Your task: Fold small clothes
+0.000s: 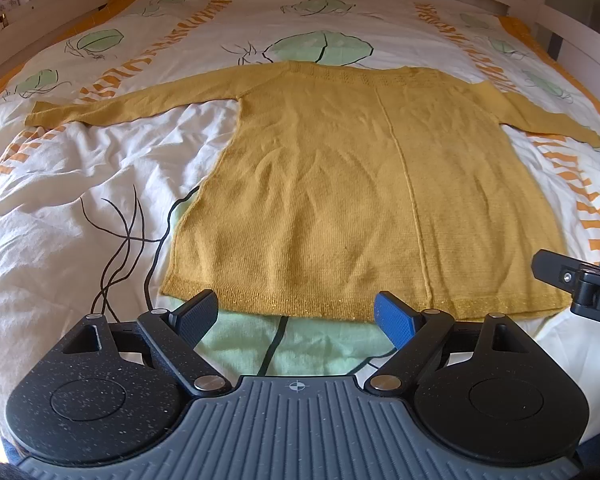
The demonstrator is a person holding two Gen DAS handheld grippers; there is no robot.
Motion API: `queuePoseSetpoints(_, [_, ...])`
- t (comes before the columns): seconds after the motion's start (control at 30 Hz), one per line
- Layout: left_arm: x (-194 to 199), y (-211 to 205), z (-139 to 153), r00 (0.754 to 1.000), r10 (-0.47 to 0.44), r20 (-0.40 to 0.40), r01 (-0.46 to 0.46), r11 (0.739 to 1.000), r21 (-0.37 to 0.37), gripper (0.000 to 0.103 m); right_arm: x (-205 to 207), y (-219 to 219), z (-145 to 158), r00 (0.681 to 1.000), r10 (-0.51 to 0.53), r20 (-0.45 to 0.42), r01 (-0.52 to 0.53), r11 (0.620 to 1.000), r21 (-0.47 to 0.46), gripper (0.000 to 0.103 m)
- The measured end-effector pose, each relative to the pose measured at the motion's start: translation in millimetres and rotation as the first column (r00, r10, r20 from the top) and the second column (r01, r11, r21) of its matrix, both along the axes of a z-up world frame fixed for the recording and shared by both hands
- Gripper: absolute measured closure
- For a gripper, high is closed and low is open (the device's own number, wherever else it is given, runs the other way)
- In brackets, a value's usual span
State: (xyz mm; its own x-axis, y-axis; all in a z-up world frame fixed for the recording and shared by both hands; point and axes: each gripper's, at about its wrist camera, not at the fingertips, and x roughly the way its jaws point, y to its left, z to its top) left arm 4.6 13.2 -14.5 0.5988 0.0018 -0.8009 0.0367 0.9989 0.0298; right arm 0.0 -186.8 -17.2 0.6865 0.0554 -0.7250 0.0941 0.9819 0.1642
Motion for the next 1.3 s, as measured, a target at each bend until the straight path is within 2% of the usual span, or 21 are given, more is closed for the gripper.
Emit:
queuePoseSetpoints(0.77, [12.0,0.4,-1.9,1.000,0.009,-0.001,-0.009,1.000,-0.007,0.018,12.3,-0.8,-9.0,0.999,0.022,-0.026,-0.022,1.000,0.020,0.001])
queuePoseSetpoints(1.0, [39.7,5.1,2.7,0.999,0.024,0.029,-0.023,0.999,-0.033,0.018,32.4,-11.2,-13.5,0.999,0.029,-0.014,-0.028,0.998,0.050,0.001])
queuePoseSetpoints(1.3, [100.3,-3.0,10.2,0.995,0.001,0.104,-0.001,1.000,-0.004,0.018,76.0,-47.7,-9.0,0.999,-0.016,0.036,0.015,0.999,0.036,0.001])
